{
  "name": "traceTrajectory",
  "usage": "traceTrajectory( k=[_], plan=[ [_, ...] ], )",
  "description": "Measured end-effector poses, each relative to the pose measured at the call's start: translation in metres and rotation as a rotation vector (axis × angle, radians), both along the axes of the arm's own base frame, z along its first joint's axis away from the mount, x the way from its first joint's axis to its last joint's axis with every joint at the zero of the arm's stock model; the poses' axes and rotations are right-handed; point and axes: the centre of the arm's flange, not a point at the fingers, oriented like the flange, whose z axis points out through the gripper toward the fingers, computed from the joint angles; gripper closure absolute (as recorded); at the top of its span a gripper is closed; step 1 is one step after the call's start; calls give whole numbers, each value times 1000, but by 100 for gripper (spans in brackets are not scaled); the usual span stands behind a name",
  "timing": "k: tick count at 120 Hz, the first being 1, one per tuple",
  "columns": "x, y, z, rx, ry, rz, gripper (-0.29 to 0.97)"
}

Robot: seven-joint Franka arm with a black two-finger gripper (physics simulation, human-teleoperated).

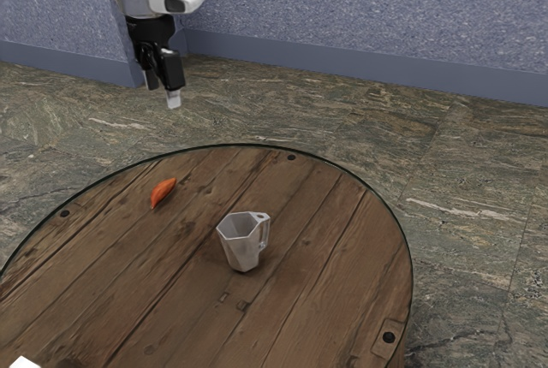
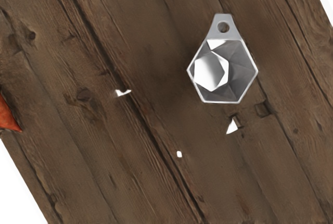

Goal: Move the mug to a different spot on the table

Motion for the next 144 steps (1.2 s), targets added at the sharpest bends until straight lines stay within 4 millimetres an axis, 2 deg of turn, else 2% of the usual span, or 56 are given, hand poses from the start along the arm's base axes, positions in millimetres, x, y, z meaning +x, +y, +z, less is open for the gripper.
traceTrajectory(
  k=[19,25,35,40,49,62,80,108,120,144],
  plan=[
    [0,-4,-1,-5,6,-68,0],
    [1,-18,-3,-6,11,-108,0],
    [16,-68,-27,-1,44,-211,0],
    [24,-86,-42,2,62,-247,0],
    [40,-106,-63,10,83,-288,0],
    [58,-123,-110,18,133,-325,0],
    [80,-133,-187,11,196,-319,0],
    [99,-139,-275,5,245,-286,0],
    [102,-137,-304,11,267,-273,0],
    [102,-133,-340,17,300,-234,0]
  ],
)
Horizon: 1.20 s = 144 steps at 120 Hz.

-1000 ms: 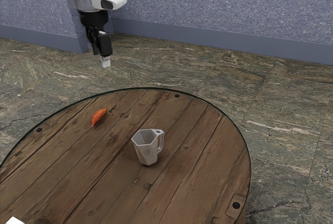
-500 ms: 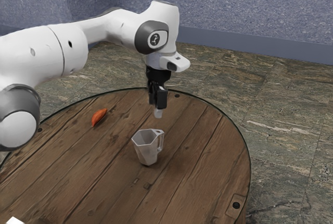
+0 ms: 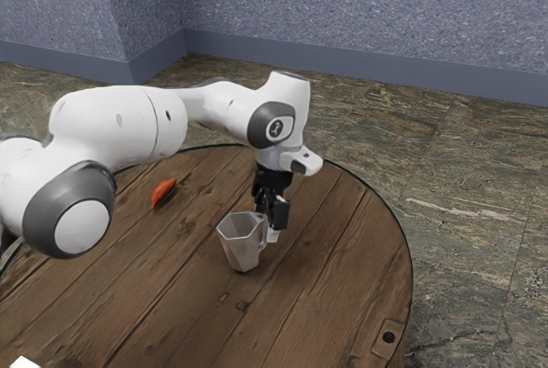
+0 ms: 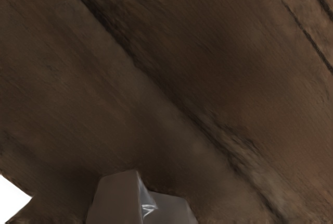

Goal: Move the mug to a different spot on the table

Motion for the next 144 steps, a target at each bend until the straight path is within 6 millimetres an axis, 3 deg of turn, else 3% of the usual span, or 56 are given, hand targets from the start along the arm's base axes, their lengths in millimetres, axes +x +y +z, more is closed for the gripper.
traceTrajectory(
  k=[31,52,67,91,109,144],
  plan=[
    [-6,3,-15,19,22,27,1],
    [-7,3,-11,27,14,41,44],
    [-8,8,10,34,7,56,54],
    [-17,46,44,111,62,126,64],
    [-22,86,61,180,97,204,73],
    [-25,115,42,242,161,294,76]
  ],
)
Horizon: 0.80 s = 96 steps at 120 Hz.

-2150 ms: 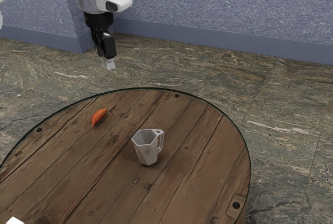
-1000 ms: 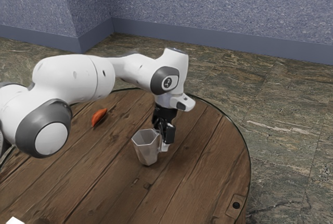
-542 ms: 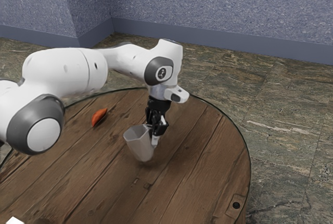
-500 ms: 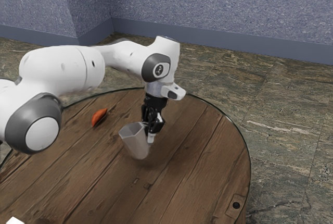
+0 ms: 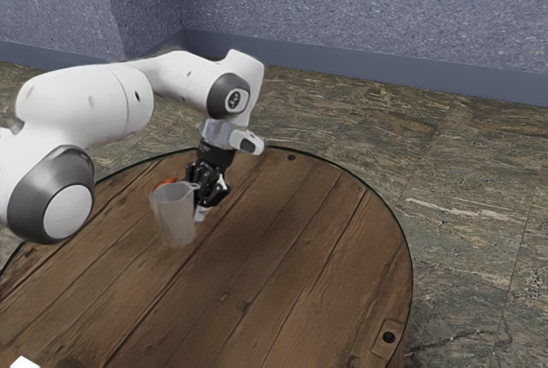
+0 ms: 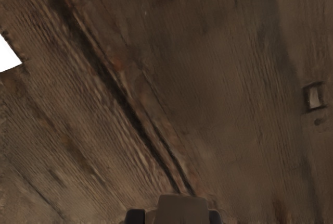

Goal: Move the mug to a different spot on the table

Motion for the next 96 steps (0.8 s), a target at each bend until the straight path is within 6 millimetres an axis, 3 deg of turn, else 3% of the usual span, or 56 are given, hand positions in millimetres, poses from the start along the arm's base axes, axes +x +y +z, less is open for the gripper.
traceTrajectory(
  k=[43,96],
  plan=[
    [16,19,-29,45,-75,66,76],
    [25,15,-76,43,-119,136,71]
  ],
)
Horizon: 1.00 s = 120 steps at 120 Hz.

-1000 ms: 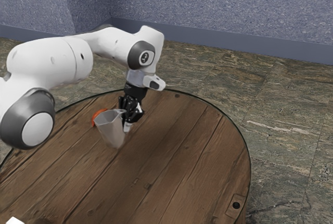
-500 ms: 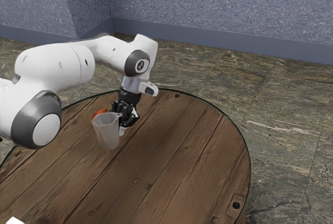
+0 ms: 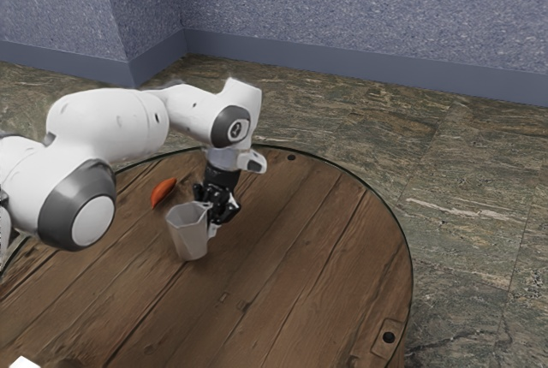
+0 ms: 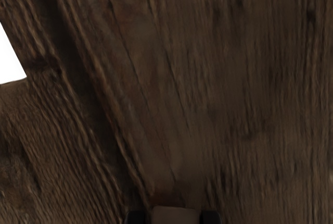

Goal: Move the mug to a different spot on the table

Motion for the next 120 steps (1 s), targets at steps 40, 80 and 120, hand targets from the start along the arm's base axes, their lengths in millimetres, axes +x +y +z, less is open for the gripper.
traceTrajectory(
  k=[40,80,120],
  plan=[
    [1,-3,-12,-13,-8,37,32],
    [-9,15,116,-90,-169,79,7],
    [-122,9,271,-236,-362,-179,1]
  ],
)
